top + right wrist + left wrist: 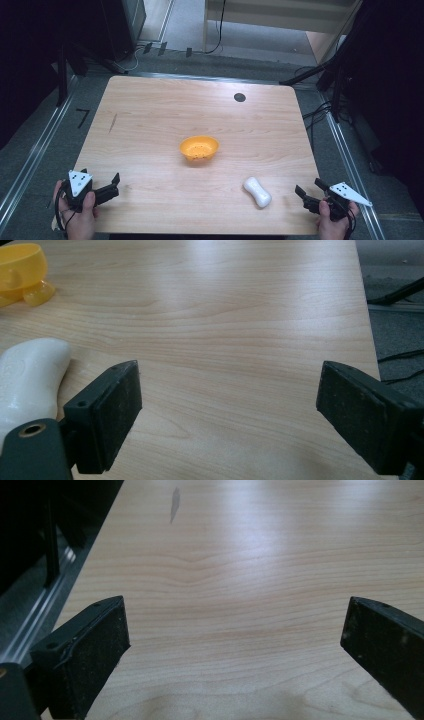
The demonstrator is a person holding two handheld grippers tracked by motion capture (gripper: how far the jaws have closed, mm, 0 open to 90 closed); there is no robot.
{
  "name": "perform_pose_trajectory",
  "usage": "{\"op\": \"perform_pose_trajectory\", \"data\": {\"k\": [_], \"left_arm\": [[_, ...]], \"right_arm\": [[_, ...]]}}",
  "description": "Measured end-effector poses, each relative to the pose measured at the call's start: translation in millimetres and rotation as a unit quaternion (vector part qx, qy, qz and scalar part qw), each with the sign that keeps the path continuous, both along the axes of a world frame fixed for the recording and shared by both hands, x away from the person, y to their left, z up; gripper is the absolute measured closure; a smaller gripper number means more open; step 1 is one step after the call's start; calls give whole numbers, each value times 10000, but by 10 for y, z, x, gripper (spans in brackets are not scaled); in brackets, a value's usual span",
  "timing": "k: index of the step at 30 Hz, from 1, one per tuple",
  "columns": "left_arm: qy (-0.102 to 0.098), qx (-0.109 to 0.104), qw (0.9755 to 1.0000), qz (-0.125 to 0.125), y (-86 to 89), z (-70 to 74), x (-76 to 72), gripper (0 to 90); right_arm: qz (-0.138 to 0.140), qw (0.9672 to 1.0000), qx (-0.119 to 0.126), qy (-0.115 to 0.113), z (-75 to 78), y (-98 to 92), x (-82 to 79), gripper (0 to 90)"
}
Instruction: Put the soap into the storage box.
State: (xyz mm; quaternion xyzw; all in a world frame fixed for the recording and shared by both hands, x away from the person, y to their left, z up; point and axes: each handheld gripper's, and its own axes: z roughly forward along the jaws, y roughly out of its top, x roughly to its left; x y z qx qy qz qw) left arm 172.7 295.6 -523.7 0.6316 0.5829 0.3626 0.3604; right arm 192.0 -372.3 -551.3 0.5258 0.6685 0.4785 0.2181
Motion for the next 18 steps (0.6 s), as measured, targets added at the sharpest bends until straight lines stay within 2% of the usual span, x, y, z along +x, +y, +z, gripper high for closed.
{"op": "perform_pose_trajectory", "data": {"k": [5, 11, 16, 18], "left_arm": [[-2, -153, 9998, 100, 32, 1, 1, 0], [-17, -131, 9999, 65, 28, 1, -2, 0], [94, -127, 9998, 90, 32, 2, 18, 0], [122, -140, 9998, 102, 31, 0, 30, 0]], "right_arm": [[-6, 9999, -106, 69, 0, 23, 16, 115], [26, 9998, -148, 165, -2, 28, 35, 116], [-5, 9994, -178, 280, -5, 30, 62, 115], [78, 9988, -275, 403, -1, 51, 74, 115]]}}
